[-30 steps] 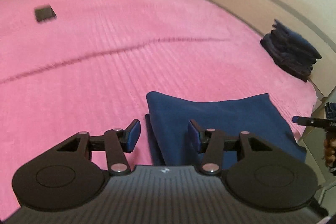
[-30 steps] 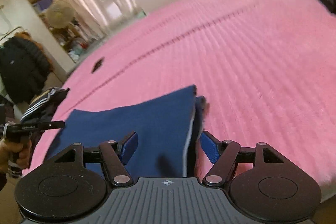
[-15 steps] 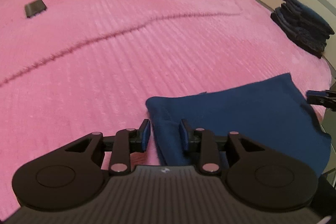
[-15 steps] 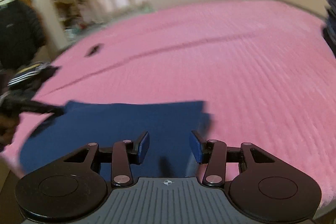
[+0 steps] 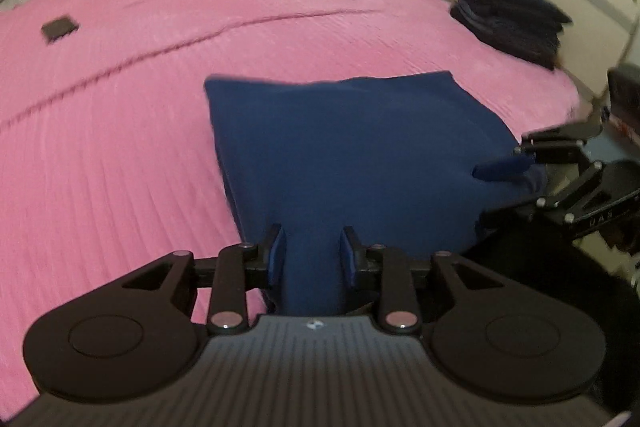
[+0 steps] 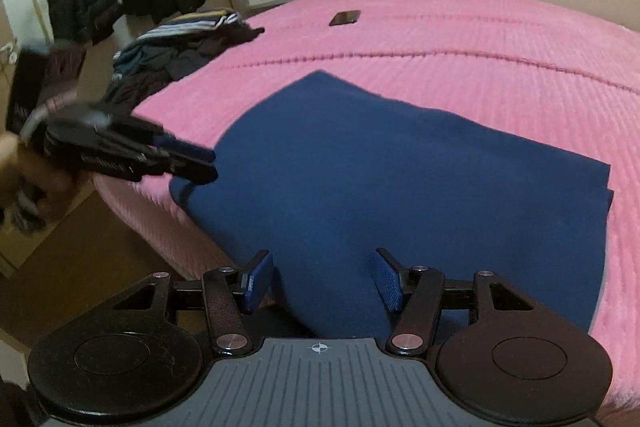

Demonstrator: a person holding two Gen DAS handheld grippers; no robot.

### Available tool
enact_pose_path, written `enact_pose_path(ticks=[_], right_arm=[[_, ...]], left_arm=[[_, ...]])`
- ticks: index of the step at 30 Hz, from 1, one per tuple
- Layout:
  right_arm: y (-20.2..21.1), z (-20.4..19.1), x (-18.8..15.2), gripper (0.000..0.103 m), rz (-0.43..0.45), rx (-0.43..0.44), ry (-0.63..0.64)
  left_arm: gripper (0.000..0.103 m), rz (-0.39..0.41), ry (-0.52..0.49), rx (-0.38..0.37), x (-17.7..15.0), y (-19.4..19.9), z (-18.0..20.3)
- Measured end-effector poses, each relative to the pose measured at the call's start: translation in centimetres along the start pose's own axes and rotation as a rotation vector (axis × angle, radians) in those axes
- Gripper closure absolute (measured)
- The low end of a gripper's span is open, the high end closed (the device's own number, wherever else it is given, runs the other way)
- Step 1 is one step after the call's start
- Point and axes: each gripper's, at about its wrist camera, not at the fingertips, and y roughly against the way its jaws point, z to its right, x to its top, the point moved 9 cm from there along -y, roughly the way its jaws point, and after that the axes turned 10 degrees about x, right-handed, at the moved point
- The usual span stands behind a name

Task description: Fold clothes

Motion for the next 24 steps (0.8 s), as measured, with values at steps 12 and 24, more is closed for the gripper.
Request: enact_pose_path(ticks=[12,24], right_arm=[[-4.2,0.0,1.9,0.029,-0.106,-0.083,0.083],[-4.6,-0.2,1.5,0.029,-0.101,-0.083,0.083]], left_arm=[[0.078,0.019,0.086,0.123,-0.1,-0.6,0.4],[0.078,0.011,0.065,0.168,-0.1,-0.7,0.6]])
